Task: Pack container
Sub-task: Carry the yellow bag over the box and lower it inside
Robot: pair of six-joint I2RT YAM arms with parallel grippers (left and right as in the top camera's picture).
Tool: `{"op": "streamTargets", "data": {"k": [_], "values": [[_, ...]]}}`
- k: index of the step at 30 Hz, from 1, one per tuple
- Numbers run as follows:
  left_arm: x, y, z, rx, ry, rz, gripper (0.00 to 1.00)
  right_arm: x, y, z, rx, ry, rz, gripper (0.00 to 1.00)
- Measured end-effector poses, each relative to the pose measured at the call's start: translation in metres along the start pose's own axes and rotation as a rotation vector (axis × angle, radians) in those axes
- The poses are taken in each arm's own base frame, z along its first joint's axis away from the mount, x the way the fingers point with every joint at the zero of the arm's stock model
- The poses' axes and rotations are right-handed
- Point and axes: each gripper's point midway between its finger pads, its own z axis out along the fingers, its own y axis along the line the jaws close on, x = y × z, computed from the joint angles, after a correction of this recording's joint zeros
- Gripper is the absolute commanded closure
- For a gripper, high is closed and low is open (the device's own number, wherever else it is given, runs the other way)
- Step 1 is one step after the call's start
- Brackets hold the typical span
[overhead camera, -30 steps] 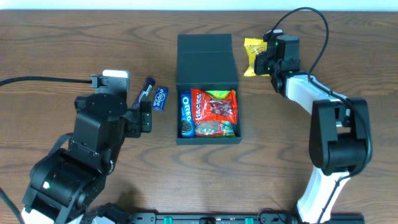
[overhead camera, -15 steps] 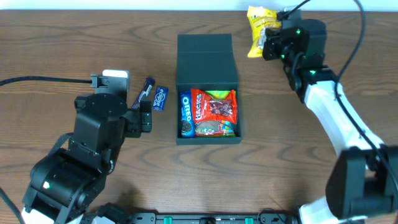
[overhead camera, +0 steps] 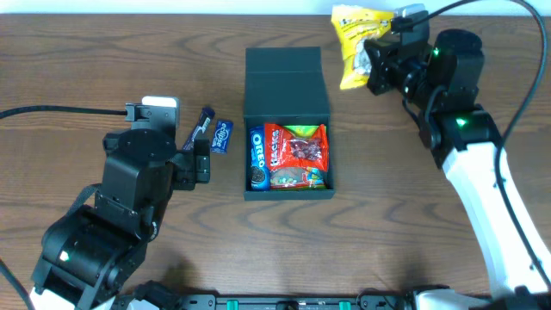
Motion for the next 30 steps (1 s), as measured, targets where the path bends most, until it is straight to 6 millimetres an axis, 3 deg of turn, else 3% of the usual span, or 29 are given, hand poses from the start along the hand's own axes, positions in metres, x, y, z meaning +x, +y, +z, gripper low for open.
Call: {"op": "streamTargets", "data": {"k": [6, 17, 23, 30], "values": [[0.000, 0.000, 0.000, 0.000, -0.001, 0.000, 0.05, 0.010, 0.044, -0.010, -0.127, 0.056, -0.008, 0.99], [-0.010, -0.002, 0.000, 0.008, -0.038, -0.014, 0.05, 0.071, 0.108, -0.015, -0.315, 0.270, -0.191, 0.99], [-0.010, -0.002, 0.000, 0.008, -0.040, -0.005, 0.05, 0.099, 0.120, -0.017, -0.375, 0.351, -0.312, 0.99], [-0.010, -0.002, 0.000, 0.009, -0.040, -0.001, 0.05, 0.134, 0.118, -0.006, -0.424, 0.455, -0.397, 0.99]]}}
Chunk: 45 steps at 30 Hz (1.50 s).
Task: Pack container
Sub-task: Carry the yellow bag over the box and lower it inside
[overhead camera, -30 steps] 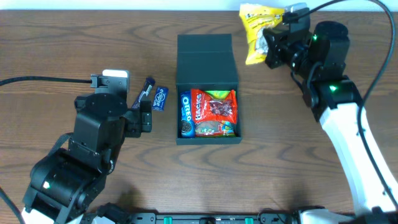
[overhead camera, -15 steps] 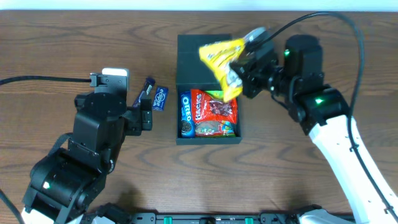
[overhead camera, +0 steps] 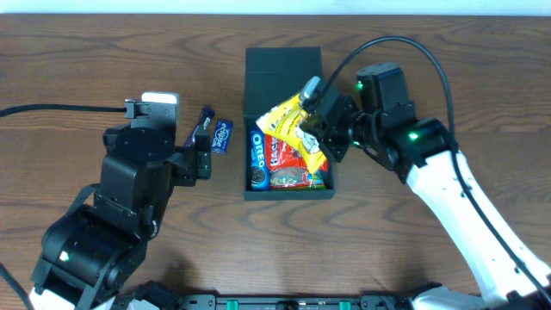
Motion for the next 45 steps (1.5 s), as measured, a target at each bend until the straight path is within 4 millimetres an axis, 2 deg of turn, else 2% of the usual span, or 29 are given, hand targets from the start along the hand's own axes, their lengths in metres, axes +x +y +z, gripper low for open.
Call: {"op": "streamTargets", "data": {"k": [14, 22, 29, 35, 45], "values": [[0.000, 0.000, 0.000, 0.000, 0.000, 0.000, 0.05, 0.059, 0.007, 0.062, -0.208, 0.162, -0.047, 0.99], [0.000, 0.000, 0.000, 0.000, 0.001, 0.001, 0.05, 0.090, 0.016, 0.083, -0.312, 0.229, -0.051, 0.99], [0.002, 0.000, 0.000, -0.001, 0.007, 0.003, 0.05, 0.101, 0.020, 0.093, -0.369, 0.236, -0.074, 0.99], [0.007, 0.001, 0.000, -0.005, 0.027, 0.011, 0.05, 0.110, 0.017, 0.100, -0.367, 0.262, -0.083, 0.99], [0.007, 0.001, 0.000, -0.005, 0.027, 0.011, 0.05, 0.111, 0.012, 0.105, -0.334, 0.275, -0.122, 0.99]]}}
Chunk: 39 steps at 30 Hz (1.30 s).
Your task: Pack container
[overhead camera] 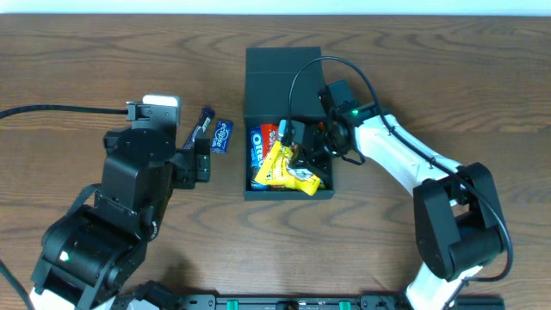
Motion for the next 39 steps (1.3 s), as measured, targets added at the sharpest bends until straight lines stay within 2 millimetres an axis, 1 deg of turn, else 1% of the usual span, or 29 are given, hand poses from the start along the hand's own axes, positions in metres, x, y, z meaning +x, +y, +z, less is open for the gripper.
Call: {"op": "streamTargets", "data": {"k": [6, 11, 18, 23, 26, 31, 39], "values": [[0.000, 0.000, 0.000, 0.000, 0.000, 0.000, 0.05, 0.002, -0.002, 0.000, 0.011, 0.013, -0.006, 0.98], [0.000, 0.000, 0.000, 0.000, 0.000, 0.000, 0.05, 0.001, -0.004, -0.003, 0.043, 0.031, -0.053, 0.99], [0.000, 0.000, 0.000, 0.000, 0.000, 0.000, 0.05, 0.000, -0.015, -0.019, 0.146, 0.077, -0.163, 0.99], [0.000, 0.000, 0.000, 0.000, 0.000, 0.000, 0.05, 0.003, -0.012, -0.031, 0.173, 0.118, -0.231, 0.99], [0.000, 0.000, 0.000, 0.000, 0.000, 0.000, 0.05, 0.007, -0.011, -0.031, 0.166, 0.135, -0.247, 0.99], [0.000, 0.000, 0.000, 0.000, 0.000, 0.000, 0.05, 0.006, -0.010, -0.031, 0.162, 0.137, -0.274, 0.99], [0.000, 0.000, 0.000, 0.000, 0.000, 0.000, 0.05, -0.005, -0.003, -0.026, 0.139, 0.102, -0.339, 0.99]]}}
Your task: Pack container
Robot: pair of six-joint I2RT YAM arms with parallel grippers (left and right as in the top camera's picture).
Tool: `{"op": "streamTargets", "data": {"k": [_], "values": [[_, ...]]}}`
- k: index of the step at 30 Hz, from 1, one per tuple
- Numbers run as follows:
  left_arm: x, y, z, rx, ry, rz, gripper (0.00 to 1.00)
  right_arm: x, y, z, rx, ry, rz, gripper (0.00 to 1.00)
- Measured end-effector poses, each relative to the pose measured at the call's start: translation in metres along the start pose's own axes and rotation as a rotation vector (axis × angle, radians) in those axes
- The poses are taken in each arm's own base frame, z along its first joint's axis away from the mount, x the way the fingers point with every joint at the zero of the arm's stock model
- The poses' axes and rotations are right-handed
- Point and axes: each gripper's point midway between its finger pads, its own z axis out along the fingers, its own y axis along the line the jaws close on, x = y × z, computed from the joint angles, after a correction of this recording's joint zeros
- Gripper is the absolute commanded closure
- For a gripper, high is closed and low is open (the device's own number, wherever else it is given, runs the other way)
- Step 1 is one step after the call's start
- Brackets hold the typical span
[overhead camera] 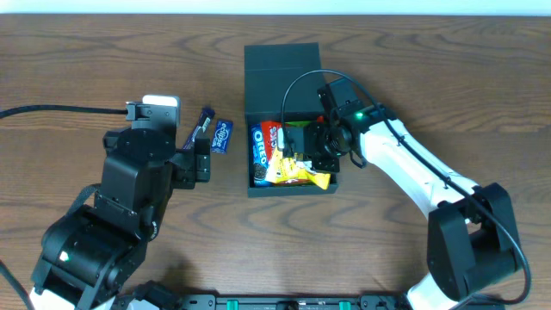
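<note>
The black container [289, 191] stands mid-table with its lid [282, 67] folded back. Inside lie an Oreo pack [257, 155], a red candy bag [273, 135] and a crumpled yellow snack bag [297, 175]. My right gripper [303, 153] reaches down into the box on top of the yellow bag. Its body hides the fingers, so their state does not show. My left gripper [203, 160] rests open and empty on the table left of the box, just below a small blue candy pack [223, 136].
A thin dark purple wrapper [206, 116] lies beside the blue pack. The left arm's bulk fills the lower left of the table. The right arm stretches from the lower right up to the box. A black cable runs in from the left edge.
The right gripper has shifted slightly right and lower in the box. The yellow bag sits flatter and more covered by it. The box has nudged a little. The left arm is unchanged.
At first the right gripper held the yellow bag at the table's far right, beyond the box. It then carried the bag over the open box, later had it down inside on the red bag, and now presses on it there. The left arm stayed still throughout.
</note>
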Motion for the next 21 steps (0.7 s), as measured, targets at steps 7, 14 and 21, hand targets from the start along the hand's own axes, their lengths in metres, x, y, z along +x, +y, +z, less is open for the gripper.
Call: {"op": "streamTargets", "data": {"k": [7, 14, 21], "values": [[0.0000, 0.0001, 0.0000, 0.000, 0.000, 0.000, 0.05, -0.0042, 0.0016, 0.0000, -0.010, -0.025, -0.026, 0.99], [0.0000, 0.0001, 0.0000, 0.000, 0.000, 0.000, 0.05, -0.0020, 0.0031, 0.0032, -0.011, -0.027, -0.036, 0.99], [0.0000, 0.0000, 0.0000, 0.000, 0.000, 0.000, 0.05, 0.0015, 0.0043, 0.0071, -0.018, -0.019, -0.021, 0.29]]}}
